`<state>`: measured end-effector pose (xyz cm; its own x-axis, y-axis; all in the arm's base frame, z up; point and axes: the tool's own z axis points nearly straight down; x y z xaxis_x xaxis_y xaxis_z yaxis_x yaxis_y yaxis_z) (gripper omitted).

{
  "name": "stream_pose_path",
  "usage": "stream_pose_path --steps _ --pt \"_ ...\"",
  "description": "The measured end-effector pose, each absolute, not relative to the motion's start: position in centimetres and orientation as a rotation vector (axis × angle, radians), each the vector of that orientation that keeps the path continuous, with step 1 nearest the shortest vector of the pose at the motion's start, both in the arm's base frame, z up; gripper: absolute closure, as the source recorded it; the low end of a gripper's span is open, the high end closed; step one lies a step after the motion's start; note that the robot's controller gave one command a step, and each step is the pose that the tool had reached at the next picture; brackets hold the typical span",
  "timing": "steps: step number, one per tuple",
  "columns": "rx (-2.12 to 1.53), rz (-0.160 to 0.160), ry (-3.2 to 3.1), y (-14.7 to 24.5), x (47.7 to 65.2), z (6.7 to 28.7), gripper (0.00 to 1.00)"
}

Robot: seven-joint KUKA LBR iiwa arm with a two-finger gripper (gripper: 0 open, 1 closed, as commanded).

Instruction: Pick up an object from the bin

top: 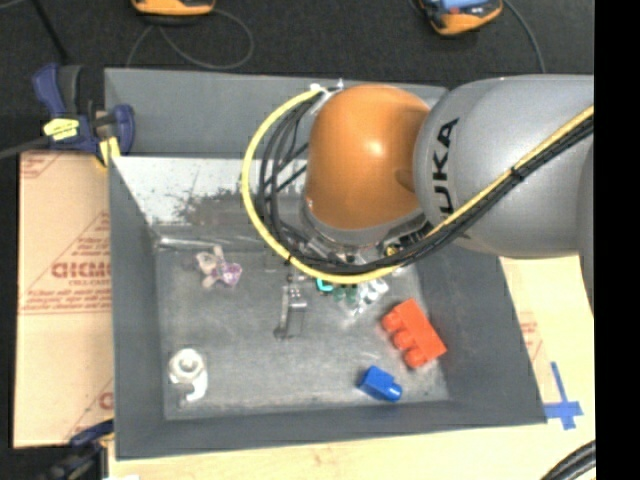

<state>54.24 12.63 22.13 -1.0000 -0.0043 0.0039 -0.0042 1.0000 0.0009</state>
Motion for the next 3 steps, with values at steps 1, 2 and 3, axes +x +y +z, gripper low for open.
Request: stream_pose_path --steps 1,2,3 --pt "0.236 0.000 -3.137 18.8 64.0 6.7 0.00" --pt "0.241 -0.002 -3.141 17.2 64.4 10.4 0.00" --pt "-0.083 -0.001 -3.143 14.9 64.7 10.4 0.00"
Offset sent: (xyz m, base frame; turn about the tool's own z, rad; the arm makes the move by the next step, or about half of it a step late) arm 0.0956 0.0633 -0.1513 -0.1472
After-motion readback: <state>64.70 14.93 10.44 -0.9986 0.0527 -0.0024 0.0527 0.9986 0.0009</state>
